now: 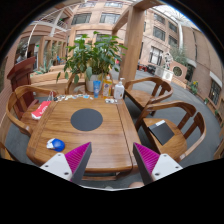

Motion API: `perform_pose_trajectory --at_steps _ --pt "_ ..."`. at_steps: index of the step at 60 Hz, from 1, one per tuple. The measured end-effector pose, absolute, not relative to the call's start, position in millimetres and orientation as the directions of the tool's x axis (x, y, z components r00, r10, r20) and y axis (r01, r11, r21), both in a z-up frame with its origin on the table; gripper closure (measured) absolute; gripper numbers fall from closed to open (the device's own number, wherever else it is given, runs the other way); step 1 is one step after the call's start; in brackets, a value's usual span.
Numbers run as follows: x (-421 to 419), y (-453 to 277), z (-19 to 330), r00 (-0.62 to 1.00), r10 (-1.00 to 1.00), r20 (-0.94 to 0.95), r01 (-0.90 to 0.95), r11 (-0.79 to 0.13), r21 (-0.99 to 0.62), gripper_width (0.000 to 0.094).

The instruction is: Arrange mouse

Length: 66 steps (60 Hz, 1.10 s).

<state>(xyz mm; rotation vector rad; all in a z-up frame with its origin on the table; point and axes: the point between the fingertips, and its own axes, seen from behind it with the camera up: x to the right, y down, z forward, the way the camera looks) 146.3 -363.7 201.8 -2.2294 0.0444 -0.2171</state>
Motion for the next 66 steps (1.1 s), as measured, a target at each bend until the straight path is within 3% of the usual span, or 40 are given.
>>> perform_pose_trajectory --at_steps 12,35,48,66 --pt "141 -373 172 0.987 -0.082 0.14 0.055 -0.641 -0.766 0.0084" --pt "41 -406 39 0.992 0.122 0.004 0.087 -0.683 -0.725 0.0083" --pt "-35 -356 20 0.971 0.239 -0.012 0.133 -0.581 -0.803 0.0079" --pt "-81 -283 -7 0.958 0.284 0.038 0.198 -0.557 -0.806 0.0079"
